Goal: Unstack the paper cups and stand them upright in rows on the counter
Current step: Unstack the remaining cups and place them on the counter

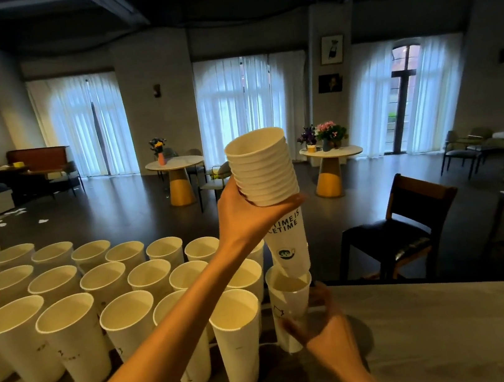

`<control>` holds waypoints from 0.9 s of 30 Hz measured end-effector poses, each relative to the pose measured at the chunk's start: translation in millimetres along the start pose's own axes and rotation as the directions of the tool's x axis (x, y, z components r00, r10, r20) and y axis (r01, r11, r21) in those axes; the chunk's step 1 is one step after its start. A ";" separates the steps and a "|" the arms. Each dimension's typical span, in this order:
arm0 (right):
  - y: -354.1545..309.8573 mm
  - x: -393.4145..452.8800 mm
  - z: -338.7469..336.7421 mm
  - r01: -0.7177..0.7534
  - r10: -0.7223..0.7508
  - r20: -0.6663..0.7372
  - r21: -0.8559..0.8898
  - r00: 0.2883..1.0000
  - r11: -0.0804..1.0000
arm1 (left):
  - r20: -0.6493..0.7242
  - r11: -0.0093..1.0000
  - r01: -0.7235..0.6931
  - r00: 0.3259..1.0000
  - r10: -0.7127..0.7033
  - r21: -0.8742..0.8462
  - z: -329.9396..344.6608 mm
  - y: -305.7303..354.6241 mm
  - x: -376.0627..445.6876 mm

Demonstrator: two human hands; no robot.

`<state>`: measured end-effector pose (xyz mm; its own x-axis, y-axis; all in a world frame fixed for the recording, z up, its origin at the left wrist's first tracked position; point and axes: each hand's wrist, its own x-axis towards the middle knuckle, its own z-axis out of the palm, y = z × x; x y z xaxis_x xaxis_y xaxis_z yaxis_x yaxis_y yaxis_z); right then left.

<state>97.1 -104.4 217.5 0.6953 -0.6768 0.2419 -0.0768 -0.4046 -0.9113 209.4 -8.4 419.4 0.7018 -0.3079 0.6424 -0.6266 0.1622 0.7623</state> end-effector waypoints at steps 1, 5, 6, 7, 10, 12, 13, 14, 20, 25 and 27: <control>-3.2 0.3 -7.1 -0.010 0.009 -0.036 -0.029 0.999 1.000 | -0.015 0.999 0.011 1.000 -0.011 -0.037 -0.3 -1.0 -2.2; -23.1 8.2 -45.8 0.247 -0.250 -0.127 -0.043 0.960 0.968 | 0.033 0.986 0.113 0.993 -0.110 -0.122 3.9 1.4 -15.5; -32.2 9.8 -53.2 0.295 -0.298 -0.136 -0.039 0.945 0.955 | 0.052 0.978 0.153 0.988 -0.147 -0.139 4.2 4.1 -19.2; -38.7 11.8 -58.6 0.340 -0.342 -0.139 -0.038 0.929 0.940 | 0.065 0.970 0.189 0.981 -0.181 -0.155 4.5 5.2 -23.6; -63.5 15.1 -64.5 0.383 -0.387 -0.099 -0.056 0.917 0.922 | 0.090 0.928 0.297 0.955 -0.283 -0.227 7.0 1.8 -37.5; -70.2 16.4 -61.3 0.373 -0.378 -0.055 -0.083 0.924 0.924 | 0.087 0.892 0.354 0.935 -0.343 -0.280 5.2 -0.9 -45.6; -72.8 15.6 -57.6 0.367 -0.371 -0.033 -0.087 0.928 0.926 | 0.080 0.884 0.364 0.931 -0.357 -0.293 1.5 -1.6 -48.5; -73.0 15.7 -54.4 0.348 -0.351 -0.024 -0.091 0.936 0.933 | 0.076 0.879 0.370 0.928 -0.365 -0.299 -0.9 -2.4 -50.3; -78.5 7.5 -35.7 0.317 -0.320 -0.002 -0.131 0.947 0.939 | -0.004 0.887 0.352 0.929 -0.370 -0.300 -17.3 -1.6 -58.4; -80.1 3.5 -26.0 0.358 -0.367 -0.044 -0.133 0.929 0.924 | -0.046 0.922 0.296 0.948 -0.316 -0.248 -20.8 2.4 -61.3; -78.9 1.0 -23.7 0.371 -0.382 -0.069 -0.129 0.922 0.919 | -0.049 0.929 0.279 0.953 -0.299 -0.242 -20.5 3.9 -62.9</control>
<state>87.0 -87.8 297.6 0.6208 -0.5116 0.5940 0.0951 -0.7030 -0.7048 169.8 30.8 383.6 0.8728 -0.2957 0.3883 -0.3045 0.2919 0.9067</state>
